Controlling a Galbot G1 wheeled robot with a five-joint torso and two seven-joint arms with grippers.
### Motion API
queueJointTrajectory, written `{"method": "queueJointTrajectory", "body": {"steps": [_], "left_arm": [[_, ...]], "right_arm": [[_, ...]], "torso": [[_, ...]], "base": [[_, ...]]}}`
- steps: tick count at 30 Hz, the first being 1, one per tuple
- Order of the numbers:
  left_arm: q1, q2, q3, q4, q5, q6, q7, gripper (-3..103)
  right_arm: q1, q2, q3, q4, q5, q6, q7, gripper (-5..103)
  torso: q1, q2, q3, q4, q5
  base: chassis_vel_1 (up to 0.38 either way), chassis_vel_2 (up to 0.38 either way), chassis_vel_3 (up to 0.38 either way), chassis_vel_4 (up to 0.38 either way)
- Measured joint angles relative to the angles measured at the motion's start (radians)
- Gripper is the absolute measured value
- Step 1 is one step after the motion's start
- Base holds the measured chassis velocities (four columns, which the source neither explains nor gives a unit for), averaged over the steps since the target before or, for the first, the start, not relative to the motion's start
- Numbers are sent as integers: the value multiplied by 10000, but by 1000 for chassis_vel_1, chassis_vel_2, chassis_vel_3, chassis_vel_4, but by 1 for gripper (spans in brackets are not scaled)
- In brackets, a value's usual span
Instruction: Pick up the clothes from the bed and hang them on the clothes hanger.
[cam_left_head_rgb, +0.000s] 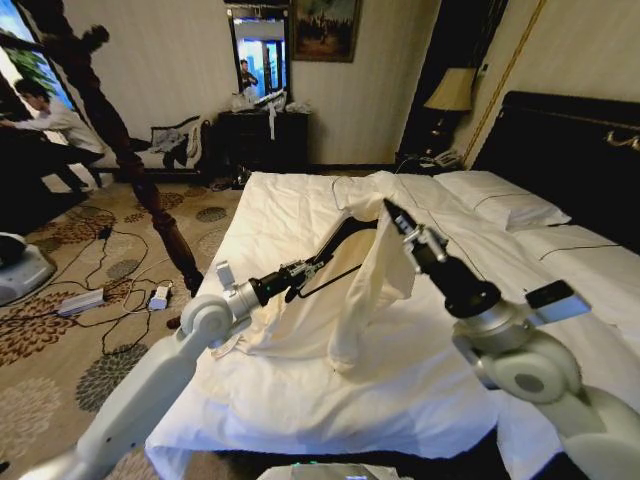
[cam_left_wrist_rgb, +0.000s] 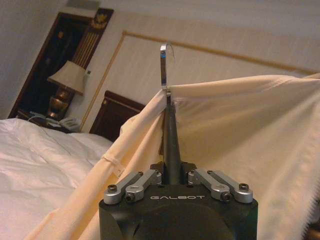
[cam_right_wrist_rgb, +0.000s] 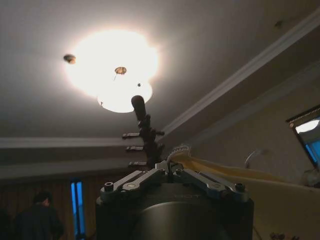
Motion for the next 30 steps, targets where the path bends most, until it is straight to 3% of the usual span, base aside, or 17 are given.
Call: {"method": "queueJointTrajectory", "body": {"steps": [7,14,16,18,21,23,25,30], "left_arm": [[-650,-80,966,111,279,-111,-509,16],[-602,-474,1085,-16,508,-181,-692,16],[-591,-523,937,-58,479,-181,-692,16],[-582,-512,843,-68,450,-182,-687,16],[-553,-361,511,-72,311,-189,-675,16],[-548,-335,451,-74,278,-194,-673,16],[-540,-297,278,-82,187,-224,-664,16],[-549,-295,-106,-4,85,-254,-563,16]], "right_arm": [[-236,37,-49,-63,-322,-68,-131,0],[-446,134,-79,-13,-663,-115,10,0],[-586,171,-126,7,-1078,-369,481,-3],[-661,183,-128,33,-1316,-642,836,2],[-838,221,-183,288,-1723,-1747,2369,19],[-845,235,-220,376,-1665,-1927,2615,24],[-898,259,-315,609,-1503,-2572,3209,29],[-1301,190,-364,635,-2143,-3061,3169,51]], "torso": [[-1,0,0,5,-1],[-1,0,0,2,-1],[-1,1,-1,2,-1],[-1,1,-1,2,0],[-1,0,0,3,0],[-1,0,0,3,-1],[-1,1,-1,4,-2],[0,1,-1,1,-1]], "base": [[0,0,0,0],[0,0,0,0],[0,0,0,0],[0,0,0,0],[0,0,0,0],[0,0,0,0],[0,0,0,0],[0,0,0,0]]}}
